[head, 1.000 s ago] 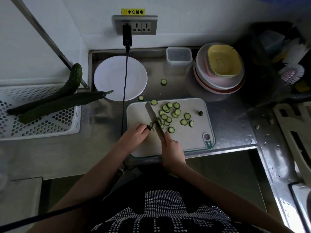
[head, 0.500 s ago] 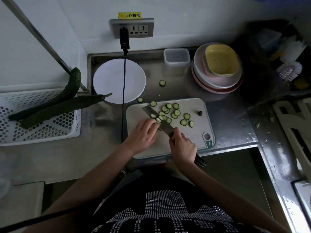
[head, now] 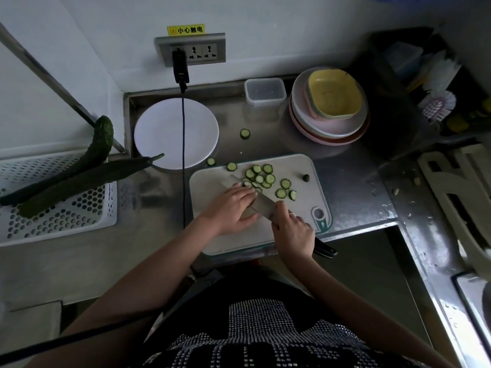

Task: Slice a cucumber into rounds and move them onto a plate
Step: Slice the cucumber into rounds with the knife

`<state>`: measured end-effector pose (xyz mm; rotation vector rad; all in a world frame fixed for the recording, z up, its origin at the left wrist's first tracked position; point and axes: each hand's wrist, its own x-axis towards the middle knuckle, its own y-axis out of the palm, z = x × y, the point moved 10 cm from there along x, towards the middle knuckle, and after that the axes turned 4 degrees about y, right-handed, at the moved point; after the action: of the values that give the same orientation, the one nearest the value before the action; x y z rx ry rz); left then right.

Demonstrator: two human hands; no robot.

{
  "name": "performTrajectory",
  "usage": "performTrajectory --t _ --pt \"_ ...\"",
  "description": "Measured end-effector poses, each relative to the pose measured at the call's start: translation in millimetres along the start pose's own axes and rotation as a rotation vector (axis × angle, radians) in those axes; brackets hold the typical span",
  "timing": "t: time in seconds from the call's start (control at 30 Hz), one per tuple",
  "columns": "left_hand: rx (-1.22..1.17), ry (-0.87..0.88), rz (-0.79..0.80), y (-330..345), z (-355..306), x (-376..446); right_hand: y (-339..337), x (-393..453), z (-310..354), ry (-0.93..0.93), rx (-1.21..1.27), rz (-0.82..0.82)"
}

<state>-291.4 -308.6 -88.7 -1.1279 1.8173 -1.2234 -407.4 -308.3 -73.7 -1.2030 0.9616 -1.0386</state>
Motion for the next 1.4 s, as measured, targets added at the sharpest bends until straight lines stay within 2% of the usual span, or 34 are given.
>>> performTrajectory --t 0.13,0.23,0.37,0.43,0.53,0.77,0.83,0.9,0.97,1.03,1.07,1.17,1.27,1.4 --pt "-0.063 -0.068 0.066 3.1 7.6 16.6 -6.4 -1.9 -4.0 -0.041 -0.016 -0.036" --pt "-0.085 -0.102 0.1 11.6 12.7 18.8 -2.8 -5.0 -10.7 -0.021 -0.031 -0.002" --pt "0.026 0.035 -0.193 -14.7 3.0 5.6 3.8 -5.8 -25.4 0.078 0.034 0.101" --pt "0.089 0.084 -0.241 -16.5 0.3 -1.8 6.0 -5.9 -25.2 0.066 0.042 0.12" --pt "0.106 0.041 -0.132 -5.4 9.0 -0.4 4.1 -8.2 -23.3 0.055 0.04 0.087" --pt "0.042 -0.131 0.145 17.1 28.4 17.2 5.4 -11.1 -31.7 0.064 0.074 0.148" --pt "0.004 -0.174 0.158 20.0 33.2 17.4 5.9 -13.4 -34.1 0.068 0.083 0.146" --pt "-0.02 -0.215 0.018 9.1 40.0 11.8 7.2 -13.6 -37.3 0.077 0.1 0.126" --pt "-0.039 -0.262 -0.22 -12.5 46.0 -4.0 10.1 -12.7 -38.0 0.091 0.133 0.122" --pt "-0.023 -0.322 -0.442 -29.0 53.2 -31.5 14.6 -10.2 -35.9 0.116 0.228 0.148" --pt "-0.022 -0.342 -0.486 -29.3 56.6 -44.4 16.6 -8.8 -32.7 0.128 0.303 0.17" --pt "0.009 -0.289 -0.372 -6.7 55.9 -63.2 19.9 -6.9 -13.8 0.098 0.453 0.221" --pt "0.003 -0.266 -0.205 18.1 49.4 -67.8 28.5 -12.1 15.5 -0.014 0.418 0.298" --pt "0.06 -0.258 -0.196 16.4 42.6 -60.1 40.0 -22.2 44.0 -0.127 0.314 0.388"
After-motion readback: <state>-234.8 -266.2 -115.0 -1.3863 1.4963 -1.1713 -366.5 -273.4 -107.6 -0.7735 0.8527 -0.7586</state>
